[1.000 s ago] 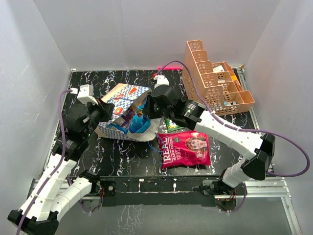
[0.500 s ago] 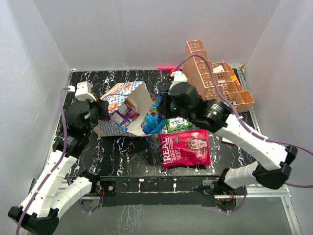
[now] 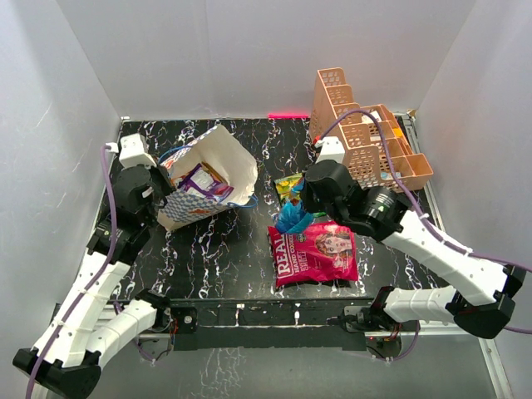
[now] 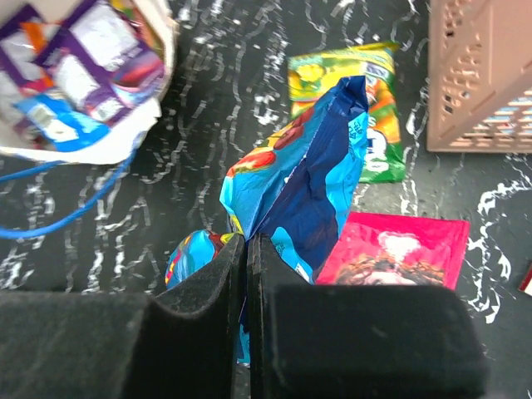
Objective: Take the snacks out of the paper bag
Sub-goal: Place the snack at the center of the board.
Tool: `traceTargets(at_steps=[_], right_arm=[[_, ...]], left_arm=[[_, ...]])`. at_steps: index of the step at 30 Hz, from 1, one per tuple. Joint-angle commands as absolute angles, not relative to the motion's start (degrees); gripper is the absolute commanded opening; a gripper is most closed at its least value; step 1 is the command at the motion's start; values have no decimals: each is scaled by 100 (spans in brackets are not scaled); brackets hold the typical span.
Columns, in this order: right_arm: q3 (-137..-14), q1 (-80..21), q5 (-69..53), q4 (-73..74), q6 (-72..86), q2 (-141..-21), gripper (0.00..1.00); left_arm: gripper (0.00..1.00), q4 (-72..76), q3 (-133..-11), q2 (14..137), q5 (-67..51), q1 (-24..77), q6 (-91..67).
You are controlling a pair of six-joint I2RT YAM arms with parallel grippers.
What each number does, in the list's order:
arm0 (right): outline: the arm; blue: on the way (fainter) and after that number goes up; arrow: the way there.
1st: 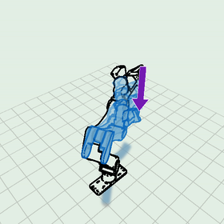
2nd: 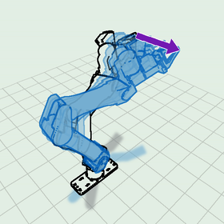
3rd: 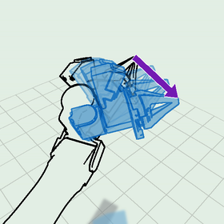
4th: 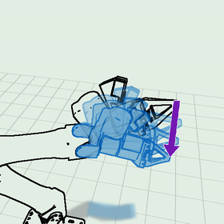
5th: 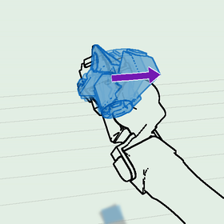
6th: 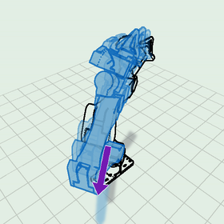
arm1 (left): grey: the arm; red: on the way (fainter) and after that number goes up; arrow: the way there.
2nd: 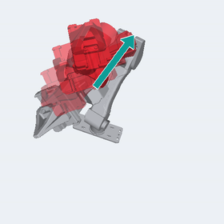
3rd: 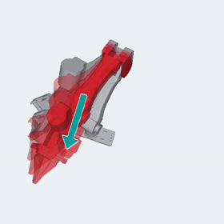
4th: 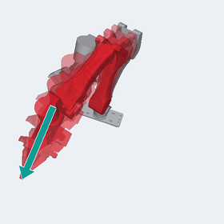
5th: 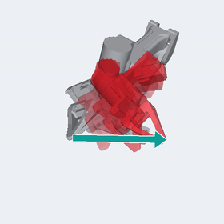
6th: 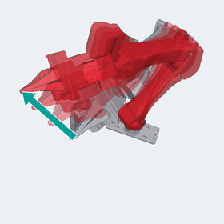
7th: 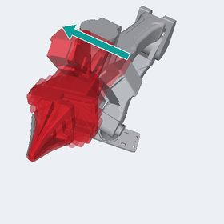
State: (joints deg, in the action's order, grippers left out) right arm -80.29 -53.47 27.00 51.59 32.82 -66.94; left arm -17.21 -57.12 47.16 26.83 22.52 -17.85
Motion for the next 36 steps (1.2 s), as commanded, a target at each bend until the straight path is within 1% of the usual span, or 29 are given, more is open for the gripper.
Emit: traceTargets(at_steps=[1, 5, 8, 12, 21, 28, 31, 36], right_arm=[[-7572, -4989, 2854, 3714, 3220, -6531, 8], [-6916, -4458, 1933, 3302, 3445, -6359, 8], [-6432, -4272, 1581, 3259, 3685, -6083, 8], [-5815, -4165, 1459, 3465, 4071, -5525, 7], [-4464, -4114, 1483, 4302, 5402, -4300, 8], [-3009, -4114, 587, 3977, 6362, -3572, 8], [-2435, -4114, 477, 3869, 6785, -3201, 8], [-2344, -4114, 629, 4055, 6985, -2830, 8]], left_arm=[[0, -1558, -5840, 4510, 2701, 2268, -1625], [0, -1342, -5761, 4410, 2436, 2268, -1514], [0, -1250, -5742, 4386, 2210, 2268, -1409], [0, -991, -5617, 4358, 1843, 2266, -1336], [0, -981, -5675, 4476, 1712, 2268, -1393], [0, -993, -5701, 4456, 1653, 2268, -1447], [0, -989, -5730, 4441, 1578, 2270, -1444], [0, -782, -5721, 4375, 1234, 2268, -1126]])
